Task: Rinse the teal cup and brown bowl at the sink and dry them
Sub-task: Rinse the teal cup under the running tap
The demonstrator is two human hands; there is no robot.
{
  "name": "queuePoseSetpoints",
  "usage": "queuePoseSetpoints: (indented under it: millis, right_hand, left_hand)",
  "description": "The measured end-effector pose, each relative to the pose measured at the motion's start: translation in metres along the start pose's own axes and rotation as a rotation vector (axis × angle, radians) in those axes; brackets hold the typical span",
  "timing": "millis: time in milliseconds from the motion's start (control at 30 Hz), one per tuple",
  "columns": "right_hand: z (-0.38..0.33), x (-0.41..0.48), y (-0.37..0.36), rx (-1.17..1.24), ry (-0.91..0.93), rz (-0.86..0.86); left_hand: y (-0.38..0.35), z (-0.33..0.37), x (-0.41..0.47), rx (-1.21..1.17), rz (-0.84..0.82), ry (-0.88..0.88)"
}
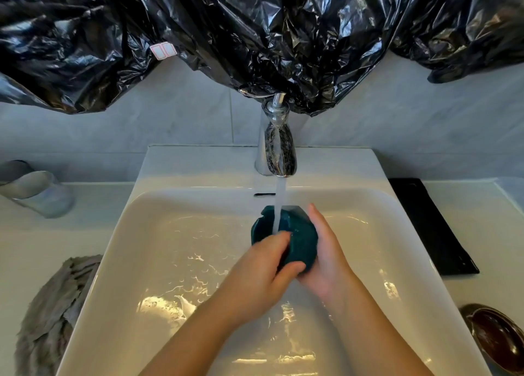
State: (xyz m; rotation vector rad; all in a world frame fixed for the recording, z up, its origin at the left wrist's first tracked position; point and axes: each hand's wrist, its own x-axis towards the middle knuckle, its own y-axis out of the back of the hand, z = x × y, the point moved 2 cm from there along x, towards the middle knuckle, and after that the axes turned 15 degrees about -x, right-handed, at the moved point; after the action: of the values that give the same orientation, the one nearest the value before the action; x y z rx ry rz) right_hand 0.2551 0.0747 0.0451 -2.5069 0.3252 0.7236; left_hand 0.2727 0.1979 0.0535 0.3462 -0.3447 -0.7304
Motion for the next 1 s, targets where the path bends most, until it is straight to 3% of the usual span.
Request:
queuePoseSetpoints:
  millis: [67,167,233,300,367,467,533,633,700,833,933,1000]
  right_hand:
    - [0.0,-0.001,0.0,0.07,0.019,-0.031]
    - [0.0,-0.001,-0.003,0.09,0.097,-0.049]
    - [0.001,0.0,-0.002,0.087,0.095,-0.058]
    - [0.002,0.001,-0.001,0.089,0.058,-0.07]
    - [0.002,0.001,-0.001,0.079,0.043,-0.067]
    - [0.005,0.002,-0.006,0.119,0.123,-0.096]
    - [0.006,0.003,-0.008,0.108,0.125,-0.126]
    - [0.008,0.005,-0.006,0.07,0.086,-0.112]
    - [0.009,0.007,-0.007,0.088,0.08,-0.093]
    - [0.01,0.006,-0.006,0.178,0.167,-0.092]
    - [0.007,0.006,-0.001,0.152,0.128,-0.084]
    - [0.006,0.006,0.0,0.124,0.084,-0.08]
  left_hand:
    - [0.006,-0.006,0.001,0.379,-0.027,-0.093]
    - [0.004,0.008,0.006,0.241,0.029,-0.047]
    - [0.004,0.009,0.005,0.209,-0.046,-0.036]
    - [0.01,0.004,0.003,0.387,-0.164,-0.126]
    - [0.018,-0.004,0.004,0.604,-0.179,-0.196]
    - [0.015,0.005,0.009,0.394,-0.058,-0.04]
    - [0.011,0.008,0.009,0.259,-0.068,0.008]
    - [0.019,-0.006,0.004,0.575,-0.15,-0.139]
    - [0.021,-0.01,0.003,0.627,-0.094,-0.107]
    - [0.003,0.009,0.009,0.206,0.02,0.082]
    - [0.012,0.001,0.006,0.515,-0.111,-0.129]
    - [0.023,-0.012,0.007,0.704,-0.142,-0.178]
